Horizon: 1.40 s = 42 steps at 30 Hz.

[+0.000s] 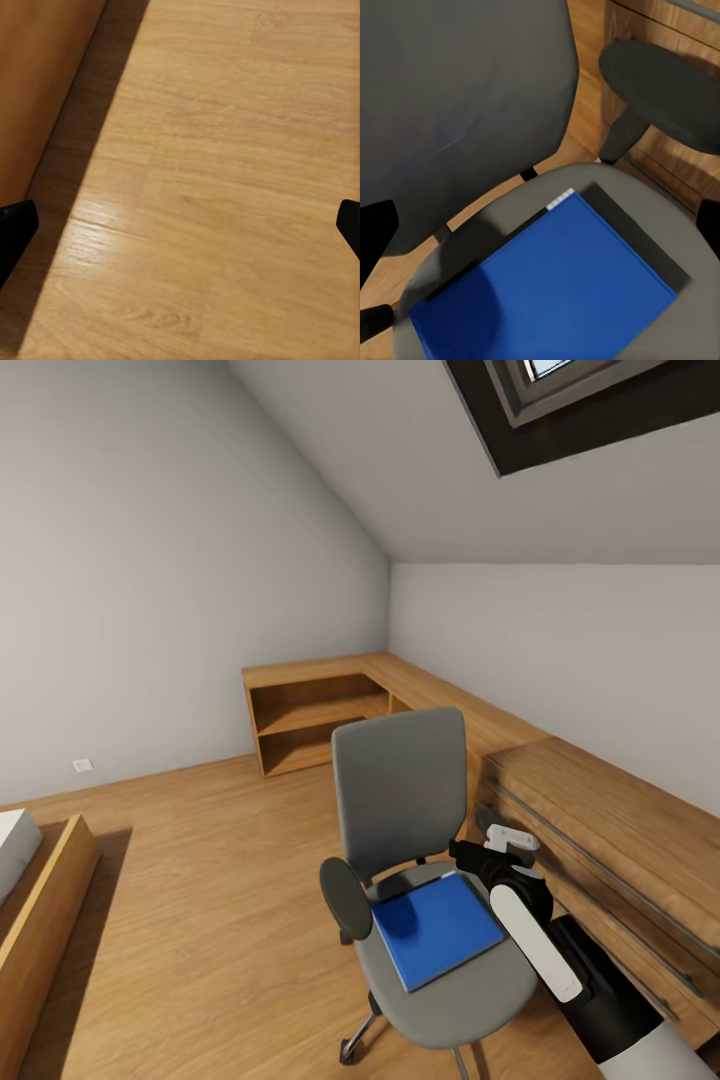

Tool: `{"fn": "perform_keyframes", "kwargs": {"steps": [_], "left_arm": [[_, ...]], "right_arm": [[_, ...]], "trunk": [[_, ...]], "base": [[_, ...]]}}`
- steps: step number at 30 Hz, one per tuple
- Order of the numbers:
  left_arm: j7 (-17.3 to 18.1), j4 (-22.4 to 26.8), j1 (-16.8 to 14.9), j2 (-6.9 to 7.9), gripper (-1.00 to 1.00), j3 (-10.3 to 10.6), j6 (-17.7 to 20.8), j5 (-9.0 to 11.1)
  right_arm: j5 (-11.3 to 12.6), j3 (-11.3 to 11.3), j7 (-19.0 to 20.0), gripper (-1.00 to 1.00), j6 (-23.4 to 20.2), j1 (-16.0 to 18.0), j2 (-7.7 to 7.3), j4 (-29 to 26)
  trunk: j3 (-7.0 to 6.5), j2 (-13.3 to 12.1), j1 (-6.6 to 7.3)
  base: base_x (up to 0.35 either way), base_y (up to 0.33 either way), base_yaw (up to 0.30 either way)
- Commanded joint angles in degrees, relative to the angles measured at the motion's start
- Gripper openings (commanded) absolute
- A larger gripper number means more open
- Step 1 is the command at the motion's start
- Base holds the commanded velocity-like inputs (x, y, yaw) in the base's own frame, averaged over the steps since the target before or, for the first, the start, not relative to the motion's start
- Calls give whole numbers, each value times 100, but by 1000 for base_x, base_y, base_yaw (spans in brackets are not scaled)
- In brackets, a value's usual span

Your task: In the bedroom, organize the workspace by keeping the computer under the desk, ensuring the monitor is on the desk, placing the keyboard on the desk next to the monitor, placing the mouse on the desk next to the keyboard, moving the folder from the swivel chair onto the desk next to the mouse, stacking the notebook on top of the folder with the pen on top of the notebook, and positioning the swivel chair next to the desk.

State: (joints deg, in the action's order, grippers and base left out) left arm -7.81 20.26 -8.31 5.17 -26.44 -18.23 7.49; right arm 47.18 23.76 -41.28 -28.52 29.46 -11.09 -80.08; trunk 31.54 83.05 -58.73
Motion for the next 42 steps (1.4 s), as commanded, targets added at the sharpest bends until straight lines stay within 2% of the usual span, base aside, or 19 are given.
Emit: {"fn": "perform_keyframes", "kwargs": {"steps": [1, 5, 8, 13, 17, 22, 24, 28, 34, 38, 41, 42], "left_arm": [[-1, -4, -3, 2, 100, 16, -23, 59], [-1, -4, -4, 2, 100, 22, -23, 59], [-1, -4, -4, 2, 100, 24, -23, 59], [-1, -4, -2, 7, 100, 25, -23, 59], [19, -4, -2, 21, 100, 30, -3, 61], [40, -4, -3, 36, 100, 31, 19, 60], [49, 2, -2, 34, 100, 31, 24, 59], [58, 18, -2, 19, 100, 33, 28, 55], [106, 303, -3, -5, 100, 38, 36, 56], [125, 602, -1, -13, 100, 36, 96, 58], [137, 982, -2, -23, 100, 35, 500, 59], [199, 1422, -3, -60, 100, 34, 1078, 59]], "right_arm": [[35, 17, -47, 100, -12, 7, -6, -7], [30, 71, -33, 100, -11, 7, -7, -6], [22, 245, -16, 100, 4, 7, -4, 43], [-1, 387, -2, 100, 106, 17, 42, 523], [-27, 428, 7, 100, 252, 130, 280, 1267], [-196, 439, 106, 100, 452, 574, 502, 2156], [-386, 442, 395, 100, 639, 867, 618, 2734], [-623, 439, 1008, 100, 840, 1247, 728, 3530], [-775, 428, 1754, 100, 1159, 1891, 785, 4601], [-799, 411, 1898, 100, 1320, 2055, 765, 4838], [-809, 400, 1973, 100, 1405, 2122, 719, 4937], [-807, 393, 2088, 100, 1465, 2145, 672, 4975]], "trunk": [[24, 45, -22], [96, 205, -110], [150, 326, -176], [240, 526, -286], [312, 687, -374], [401, 887, -484], [437, 967, -528], [509, 1128, -615], [617, 1368, -747], [689, 1529, -835], [742, 1649, -901], [760, 1689, -923]], "base": [[0, 0, 0], [0, 0, 0], [0, 0, 0], [0, 0, 0], [0, 0, 0], [0, 0, 0], [0, 0, 0], [0, 0, 0], [0, 0, 0], [0, 0, 0], [0, 0, 0], [0, 0, 0]]}}
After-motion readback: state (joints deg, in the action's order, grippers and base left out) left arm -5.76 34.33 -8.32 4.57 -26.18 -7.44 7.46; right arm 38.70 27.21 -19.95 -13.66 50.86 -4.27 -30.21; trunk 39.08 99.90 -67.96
